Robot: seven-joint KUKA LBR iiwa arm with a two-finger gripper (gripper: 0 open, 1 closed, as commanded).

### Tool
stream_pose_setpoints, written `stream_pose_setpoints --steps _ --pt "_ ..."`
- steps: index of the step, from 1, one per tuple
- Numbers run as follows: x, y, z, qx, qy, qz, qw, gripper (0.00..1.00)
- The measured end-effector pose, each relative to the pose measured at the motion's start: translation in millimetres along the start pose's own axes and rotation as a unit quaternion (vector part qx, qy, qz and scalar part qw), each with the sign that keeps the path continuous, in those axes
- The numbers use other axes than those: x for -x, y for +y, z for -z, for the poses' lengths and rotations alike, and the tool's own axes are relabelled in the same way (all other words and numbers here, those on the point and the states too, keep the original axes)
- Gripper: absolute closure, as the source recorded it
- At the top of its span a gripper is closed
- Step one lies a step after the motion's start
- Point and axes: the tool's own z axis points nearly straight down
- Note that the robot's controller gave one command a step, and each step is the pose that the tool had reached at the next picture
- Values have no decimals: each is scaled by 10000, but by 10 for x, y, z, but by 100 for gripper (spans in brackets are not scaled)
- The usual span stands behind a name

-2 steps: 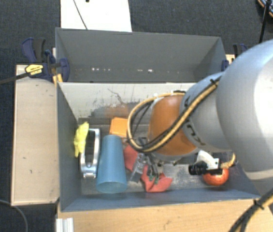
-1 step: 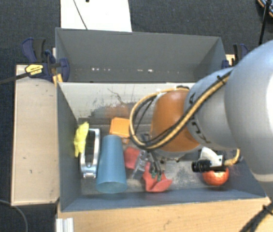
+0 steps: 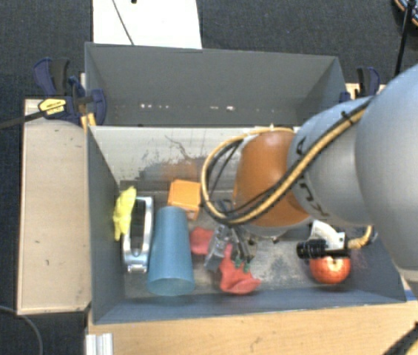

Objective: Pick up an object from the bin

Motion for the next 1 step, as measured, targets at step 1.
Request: stream_pose_setpoints --steps 1 --pt "1 -2 147 4 -7 6 10000 100"
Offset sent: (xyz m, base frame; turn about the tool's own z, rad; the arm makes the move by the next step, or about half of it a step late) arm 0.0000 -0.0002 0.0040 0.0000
